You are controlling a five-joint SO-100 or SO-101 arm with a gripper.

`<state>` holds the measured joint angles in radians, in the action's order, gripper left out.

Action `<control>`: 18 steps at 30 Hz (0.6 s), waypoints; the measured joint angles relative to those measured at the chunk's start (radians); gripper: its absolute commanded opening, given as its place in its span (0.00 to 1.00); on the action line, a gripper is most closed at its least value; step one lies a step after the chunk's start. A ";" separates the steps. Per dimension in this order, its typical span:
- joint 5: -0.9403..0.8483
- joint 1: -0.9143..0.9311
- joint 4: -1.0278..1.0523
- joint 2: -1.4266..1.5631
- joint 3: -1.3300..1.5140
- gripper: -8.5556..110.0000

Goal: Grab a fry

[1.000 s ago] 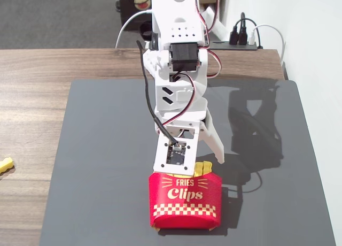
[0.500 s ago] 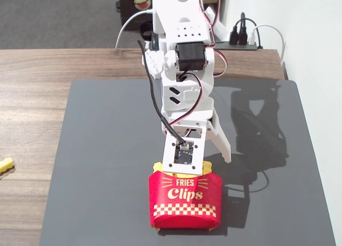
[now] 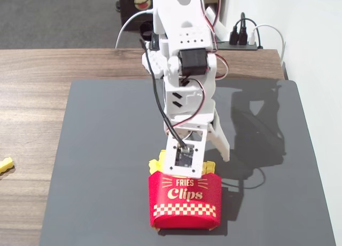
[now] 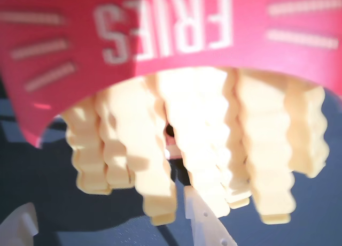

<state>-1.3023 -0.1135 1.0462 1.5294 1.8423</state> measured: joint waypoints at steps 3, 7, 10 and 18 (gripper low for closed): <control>-0.002 -0.003 -0.005 -0.002 0.005 0.31; -0.002 0.003 -0.015 -0.002 0.006 0.28; -0.002 0.003 -0.015 -0.002 0.006 0.27; 0.008 0.003 -0.034 -0.002 0.006 0.20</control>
<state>-1.2947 -0.1104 1.0124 1.5278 1.8484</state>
